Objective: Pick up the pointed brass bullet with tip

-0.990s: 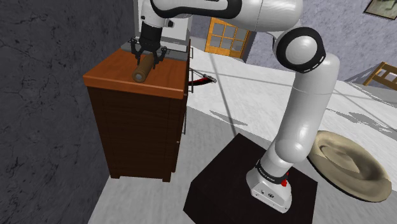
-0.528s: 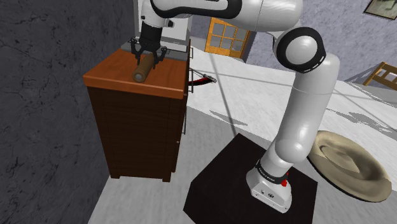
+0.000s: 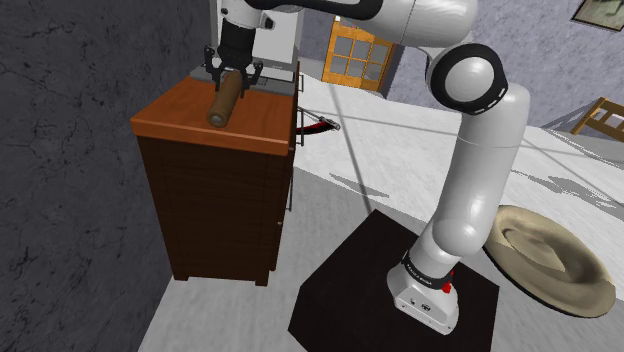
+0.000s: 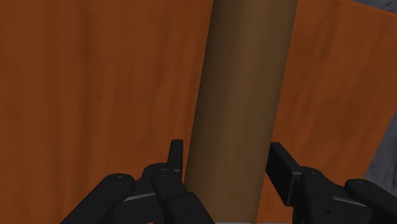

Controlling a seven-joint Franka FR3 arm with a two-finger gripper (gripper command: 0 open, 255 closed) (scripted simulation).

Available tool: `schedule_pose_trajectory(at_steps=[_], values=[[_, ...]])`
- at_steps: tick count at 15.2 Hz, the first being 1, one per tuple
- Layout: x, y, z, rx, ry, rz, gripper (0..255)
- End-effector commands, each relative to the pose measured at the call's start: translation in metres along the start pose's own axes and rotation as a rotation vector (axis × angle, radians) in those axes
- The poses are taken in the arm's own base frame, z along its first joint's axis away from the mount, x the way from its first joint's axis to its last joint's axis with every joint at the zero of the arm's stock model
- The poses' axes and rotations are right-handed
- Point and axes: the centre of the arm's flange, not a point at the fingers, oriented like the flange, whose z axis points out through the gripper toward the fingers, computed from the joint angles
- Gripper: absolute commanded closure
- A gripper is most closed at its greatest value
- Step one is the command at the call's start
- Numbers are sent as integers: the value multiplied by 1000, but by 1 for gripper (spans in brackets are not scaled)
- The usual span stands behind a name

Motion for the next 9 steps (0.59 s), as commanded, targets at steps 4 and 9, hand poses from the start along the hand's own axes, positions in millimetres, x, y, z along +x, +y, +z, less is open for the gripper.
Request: schedule_pose_trajectory(at_steps=[4,9], values=[[1,-4,-27,0,0,0,255],[1,-7,-49,0,0,0,255]])
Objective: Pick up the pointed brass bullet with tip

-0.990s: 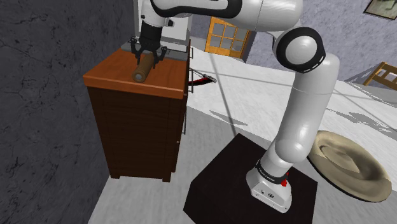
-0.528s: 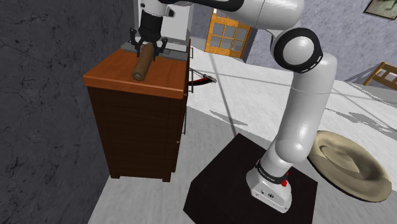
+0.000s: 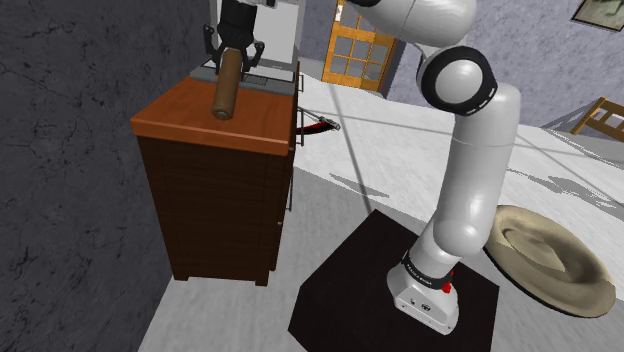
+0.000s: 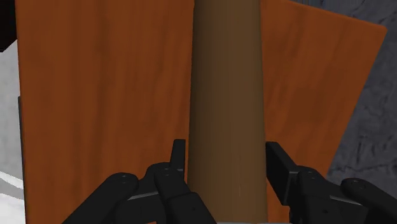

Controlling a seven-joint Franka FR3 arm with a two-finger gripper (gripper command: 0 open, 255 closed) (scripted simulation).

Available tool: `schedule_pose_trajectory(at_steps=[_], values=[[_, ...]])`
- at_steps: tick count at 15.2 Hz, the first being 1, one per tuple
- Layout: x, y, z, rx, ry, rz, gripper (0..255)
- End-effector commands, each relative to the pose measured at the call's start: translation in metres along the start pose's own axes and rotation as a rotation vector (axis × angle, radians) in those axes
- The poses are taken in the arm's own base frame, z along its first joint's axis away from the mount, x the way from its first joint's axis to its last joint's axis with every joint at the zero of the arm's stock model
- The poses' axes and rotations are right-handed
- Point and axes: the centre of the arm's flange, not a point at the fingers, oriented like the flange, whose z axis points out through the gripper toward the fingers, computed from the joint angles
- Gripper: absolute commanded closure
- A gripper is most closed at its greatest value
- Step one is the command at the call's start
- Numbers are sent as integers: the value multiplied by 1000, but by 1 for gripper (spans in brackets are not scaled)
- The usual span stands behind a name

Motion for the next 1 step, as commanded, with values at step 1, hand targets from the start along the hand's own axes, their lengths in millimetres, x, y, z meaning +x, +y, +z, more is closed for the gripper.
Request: schedule_pose_trajectory(at_steps=[1], values=[[0,-1,-3,0,0,0,255]])
